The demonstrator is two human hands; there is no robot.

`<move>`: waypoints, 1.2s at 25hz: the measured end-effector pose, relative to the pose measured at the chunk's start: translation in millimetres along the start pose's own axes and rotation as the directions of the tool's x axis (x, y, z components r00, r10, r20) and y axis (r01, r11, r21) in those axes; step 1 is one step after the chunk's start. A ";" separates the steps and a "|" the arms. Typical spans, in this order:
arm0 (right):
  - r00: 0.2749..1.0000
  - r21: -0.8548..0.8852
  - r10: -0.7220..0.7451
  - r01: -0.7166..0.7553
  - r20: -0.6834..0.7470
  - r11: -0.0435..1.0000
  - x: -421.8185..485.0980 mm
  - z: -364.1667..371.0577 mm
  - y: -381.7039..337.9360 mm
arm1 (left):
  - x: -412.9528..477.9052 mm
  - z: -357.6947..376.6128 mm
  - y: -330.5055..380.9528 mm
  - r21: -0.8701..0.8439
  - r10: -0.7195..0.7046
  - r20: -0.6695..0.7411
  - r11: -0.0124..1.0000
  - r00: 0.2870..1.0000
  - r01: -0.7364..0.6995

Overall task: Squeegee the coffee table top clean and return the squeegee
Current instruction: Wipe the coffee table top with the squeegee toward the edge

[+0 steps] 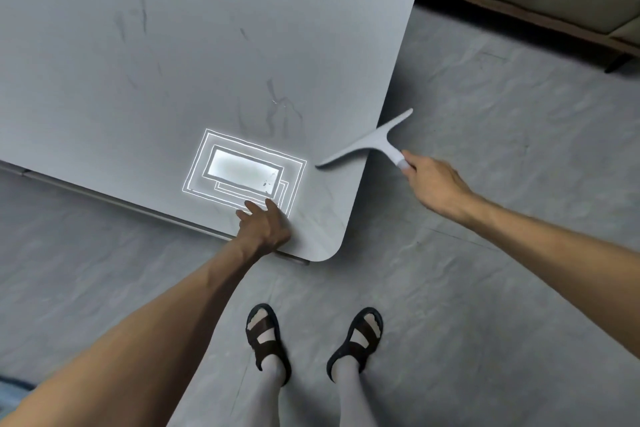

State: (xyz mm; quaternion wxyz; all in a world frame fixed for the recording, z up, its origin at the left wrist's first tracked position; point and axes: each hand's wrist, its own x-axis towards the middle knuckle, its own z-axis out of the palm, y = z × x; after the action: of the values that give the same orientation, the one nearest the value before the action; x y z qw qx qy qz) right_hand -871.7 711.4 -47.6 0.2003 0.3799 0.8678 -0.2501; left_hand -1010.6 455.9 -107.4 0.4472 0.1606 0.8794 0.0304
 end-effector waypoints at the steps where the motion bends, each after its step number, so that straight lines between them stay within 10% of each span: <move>1: 0.998 -0.045 0.033 -0.030 0.051 0.999 -15.5 -2.5 7.3 | -0.5 -2.8 -1.4 -0.018 -0.001 -0.001 1.000 1.000 0.001; 5: 0.987 -0.065 0.114 -0.107 0.116 0.992 -42.7 -30.8 -1.7 | -3.5 -18.4 -19.6 -0.020 0.072 -0.126 0.997 0.989 -0.075; 13: 0.961 0.572 0.276 -0.243 0.030 0.784 64.6 9.8 -161.4 | -12.9 -49.7 -90.2 -0.241 -0.029 -0.311 0.969 0.950 -0.049; 21: 0.909 -0.010 -0.343 0.355 0.235 0.935 5.7 102.4 -210.7 | -13.2 -49.0 -136.0 -0.323 -0.165 -0.384 0.946 0.908 0.035; 30: 0.967 -0.309 -0.212 0.247 0.144 0.918 -16.5 21.2 -9.7 | -6.5 -3.0 -60.0 -0.221 0.018 -0.238 0.973 0.971 -0.072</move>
State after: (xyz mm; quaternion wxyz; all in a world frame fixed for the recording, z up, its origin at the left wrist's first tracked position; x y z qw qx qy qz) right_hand -865.3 684.1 -52.9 0.2757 0.2233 0.9235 -0.1457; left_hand -1024.7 397.3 -112.4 0.3551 0.1237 0.9127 0.1599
